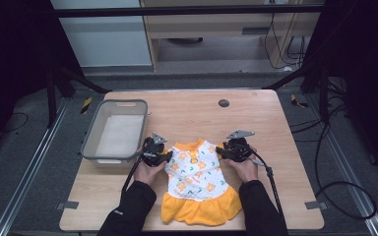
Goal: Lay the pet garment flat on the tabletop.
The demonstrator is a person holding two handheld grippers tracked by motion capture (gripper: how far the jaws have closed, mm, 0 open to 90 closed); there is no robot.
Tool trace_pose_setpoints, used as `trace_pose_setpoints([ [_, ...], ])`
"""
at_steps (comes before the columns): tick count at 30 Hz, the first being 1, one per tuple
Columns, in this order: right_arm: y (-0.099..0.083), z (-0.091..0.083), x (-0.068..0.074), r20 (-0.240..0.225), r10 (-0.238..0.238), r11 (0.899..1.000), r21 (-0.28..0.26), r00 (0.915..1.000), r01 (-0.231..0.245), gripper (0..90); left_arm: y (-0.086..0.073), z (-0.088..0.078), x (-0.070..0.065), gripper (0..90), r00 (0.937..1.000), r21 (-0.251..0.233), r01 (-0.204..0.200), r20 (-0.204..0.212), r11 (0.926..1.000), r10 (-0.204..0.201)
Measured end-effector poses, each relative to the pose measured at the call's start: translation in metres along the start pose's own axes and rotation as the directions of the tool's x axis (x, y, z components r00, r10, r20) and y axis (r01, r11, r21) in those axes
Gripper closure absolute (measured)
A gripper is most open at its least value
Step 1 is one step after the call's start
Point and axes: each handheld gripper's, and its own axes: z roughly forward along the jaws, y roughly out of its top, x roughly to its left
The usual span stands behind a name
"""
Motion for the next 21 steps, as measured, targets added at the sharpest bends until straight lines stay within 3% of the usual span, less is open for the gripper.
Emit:
trace_pose_setpoints([
  [6, 0.002, -0.001, 0.01, -0.006, -0.003, 1.0, 0.016, 1.0, 0.003, 85.6, 0.0, 0.001, -0.006, 74.8, 1.0, -0.015, 0.009, 0.0, 0.9998, -0.009],
  [11, 0.003, -0.004, 0.011, -0.012, 0.009, 1.0, 0.017, 0.9999, -0.008, 88.7, -0.001, 0.001, -0.002, 83.1, 0.9989, -0.028, 0.042, 0.022, 0.9987, -0.041],
  [15, 0.007, -0.017, 0.009, -0.023, 0.008, 0.999, -0.041, 0.9997, -0.009, 89.0, 0.003, -0.004, -0.003, 84.5, 0.9992, -0.062, 0.036, 0.018, 0.9974, -0.035],
  [18, 0.014, -0.028, 0.008, -0.016, -0.003, 0.996, -0.093, 0.9999, 0.001, 89.0, 0.018, -0.015, -0.004, 84.6, 0.9999, -0.122, 0.01, 0.002, 0.9924, -0.01],
  [21, 0.024, -0.039, 0.006, 0.019, -0.017, 0.987, -0.156, 0.9997, 0.02, 88.9, 0.035, -0.022, -0.007, 84.5, 0.9997, -0.167, -0.012, -0.023, 0.9859, 0.008],
])
